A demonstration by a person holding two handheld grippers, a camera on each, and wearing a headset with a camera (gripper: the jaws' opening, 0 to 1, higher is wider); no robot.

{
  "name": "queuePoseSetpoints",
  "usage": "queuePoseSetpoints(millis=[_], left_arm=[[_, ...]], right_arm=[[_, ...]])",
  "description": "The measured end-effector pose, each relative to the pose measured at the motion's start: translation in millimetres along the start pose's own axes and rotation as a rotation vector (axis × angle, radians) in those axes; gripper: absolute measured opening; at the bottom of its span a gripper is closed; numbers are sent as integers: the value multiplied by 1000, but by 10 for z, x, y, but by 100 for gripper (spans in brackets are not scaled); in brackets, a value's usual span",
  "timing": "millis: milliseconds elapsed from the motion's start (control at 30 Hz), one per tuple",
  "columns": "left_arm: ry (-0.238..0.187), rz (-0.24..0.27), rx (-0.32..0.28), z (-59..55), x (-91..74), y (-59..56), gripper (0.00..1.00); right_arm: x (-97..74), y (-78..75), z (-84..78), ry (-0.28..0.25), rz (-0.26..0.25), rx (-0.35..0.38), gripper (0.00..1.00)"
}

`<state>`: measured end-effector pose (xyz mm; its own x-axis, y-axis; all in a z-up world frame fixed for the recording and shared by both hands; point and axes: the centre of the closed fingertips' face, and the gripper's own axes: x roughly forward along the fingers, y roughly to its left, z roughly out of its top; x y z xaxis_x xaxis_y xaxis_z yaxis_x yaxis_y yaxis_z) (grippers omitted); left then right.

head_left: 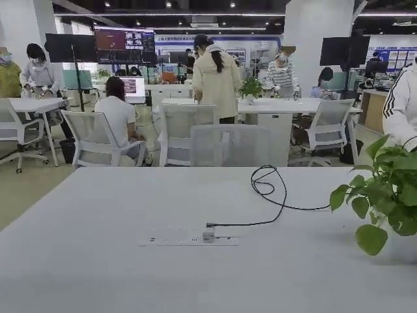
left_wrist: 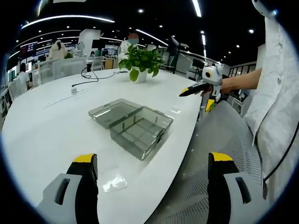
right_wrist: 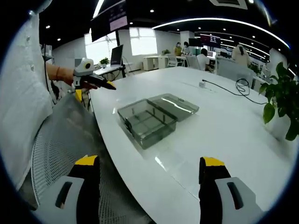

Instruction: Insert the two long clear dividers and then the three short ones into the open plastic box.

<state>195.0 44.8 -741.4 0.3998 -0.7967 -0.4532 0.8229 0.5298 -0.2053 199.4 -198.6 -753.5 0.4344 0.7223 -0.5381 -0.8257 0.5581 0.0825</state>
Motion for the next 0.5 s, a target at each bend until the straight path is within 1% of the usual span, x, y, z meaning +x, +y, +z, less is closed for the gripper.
queuePoseSetpoints(millis=[100,267,500], left_arm=[[-2,5,-3,-2,-6,-6,100],[-11,13,-7,17,-21,-20,100],[-10,18,-7,4,-40,-30,100]], right_arm=[[-1,-1,13,-4,-2,6,90],[13,16,29,-5,9,2,90],[31,25,41,1,18,-7,90]])
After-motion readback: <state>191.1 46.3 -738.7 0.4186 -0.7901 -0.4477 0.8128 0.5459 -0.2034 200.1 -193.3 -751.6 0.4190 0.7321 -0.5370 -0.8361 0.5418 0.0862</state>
